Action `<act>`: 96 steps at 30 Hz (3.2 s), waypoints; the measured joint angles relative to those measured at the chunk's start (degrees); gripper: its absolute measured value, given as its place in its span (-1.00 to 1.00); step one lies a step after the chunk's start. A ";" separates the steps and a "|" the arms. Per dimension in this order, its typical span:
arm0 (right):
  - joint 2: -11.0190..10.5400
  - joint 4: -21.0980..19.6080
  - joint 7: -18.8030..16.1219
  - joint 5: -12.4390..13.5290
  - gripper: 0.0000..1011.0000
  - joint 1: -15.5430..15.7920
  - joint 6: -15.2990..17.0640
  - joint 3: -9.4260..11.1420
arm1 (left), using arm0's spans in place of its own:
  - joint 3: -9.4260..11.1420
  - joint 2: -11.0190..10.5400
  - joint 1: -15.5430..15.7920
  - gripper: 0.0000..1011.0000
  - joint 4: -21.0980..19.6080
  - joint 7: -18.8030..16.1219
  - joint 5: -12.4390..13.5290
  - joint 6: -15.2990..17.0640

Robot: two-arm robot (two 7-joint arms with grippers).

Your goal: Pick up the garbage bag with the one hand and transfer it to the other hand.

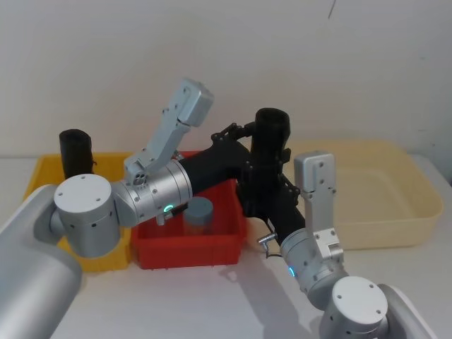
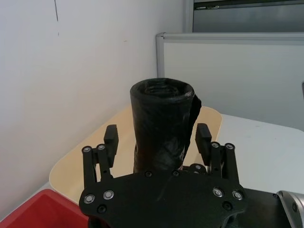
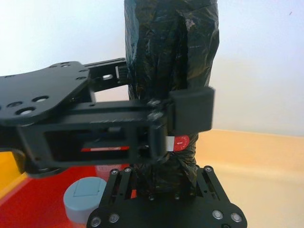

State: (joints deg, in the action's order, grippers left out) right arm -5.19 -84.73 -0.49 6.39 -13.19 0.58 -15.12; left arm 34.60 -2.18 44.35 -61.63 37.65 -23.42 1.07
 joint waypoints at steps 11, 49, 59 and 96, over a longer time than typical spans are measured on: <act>0.33 0.99 0.34 0.48 0.00 -1.37 2.82 2.18 | 0.00 0.00 0.00 0.98 0.00 0.00 0.00 0.00; -4.02 15.49 5.27 -1.24 0.52 -14.08 7.96 12.34 | 0.00 0.00 0.00 0.98 0.00 -0.01 0.00 0.01; -4.76 9.58 2.20 -0.81 0.98 -11.36 8.75 12.58 | -0.29 -0.99 -1.34 0.98 -2.44 -2.55 0.52 -0.14; -1.24 -6.36 -6.87 0.08 0.98 -2.38 13.94 4.71 | -8.45 -9.36 -19.02 0.98 -28.20 -27.95 11.34 -0.67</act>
State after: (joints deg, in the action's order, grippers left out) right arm -6.43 -91.09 -7.36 6.47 -15.57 14.53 -10.41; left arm 26.15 -11.54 25.33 -89.83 9.70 -12.07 0.40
